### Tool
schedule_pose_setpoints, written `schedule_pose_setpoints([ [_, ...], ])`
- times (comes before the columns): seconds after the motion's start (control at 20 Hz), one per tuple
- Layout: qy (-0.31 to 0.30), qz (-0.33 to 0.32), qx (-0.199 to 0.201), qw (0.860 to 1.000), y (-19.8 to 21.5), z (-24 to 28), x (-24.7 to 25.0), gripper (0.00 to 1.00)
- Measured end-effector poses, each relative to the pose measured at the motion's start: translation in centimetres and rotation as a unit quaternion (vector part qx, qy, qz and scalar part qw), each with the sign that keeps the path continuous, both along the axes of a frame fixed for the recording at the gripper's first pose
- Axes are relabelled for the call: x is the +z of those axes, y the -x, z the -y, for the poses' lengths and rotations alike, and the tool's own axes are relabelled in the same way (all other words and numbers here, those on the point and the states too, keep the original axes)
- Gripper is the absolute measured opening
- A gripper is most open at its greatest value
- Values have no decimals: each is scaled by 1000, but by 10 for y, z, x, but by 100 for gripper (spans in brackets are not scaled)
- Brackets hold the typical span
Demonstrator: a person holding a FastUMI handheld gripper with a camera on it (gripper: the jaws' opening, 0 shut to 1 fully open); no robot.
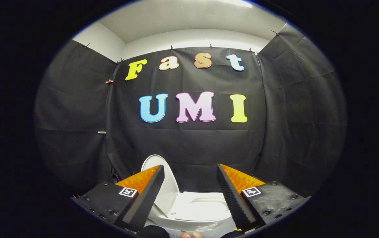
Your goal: Open the toilet lid.
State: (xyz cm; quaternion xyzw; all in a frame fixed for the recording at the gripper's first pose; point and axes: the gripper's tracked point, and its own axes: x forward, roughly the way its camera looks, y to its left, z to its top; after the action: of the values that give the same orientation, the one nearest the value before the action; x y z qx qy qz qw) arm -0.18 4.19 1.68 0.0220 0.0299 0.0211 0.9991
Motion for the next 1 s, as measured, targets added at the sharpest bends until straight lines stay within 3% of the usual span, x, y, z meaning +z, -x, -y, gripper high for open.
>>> schedule_pose_setpoints([
  [1.0,13,0,8,1000,-2,-7,5,99],
])
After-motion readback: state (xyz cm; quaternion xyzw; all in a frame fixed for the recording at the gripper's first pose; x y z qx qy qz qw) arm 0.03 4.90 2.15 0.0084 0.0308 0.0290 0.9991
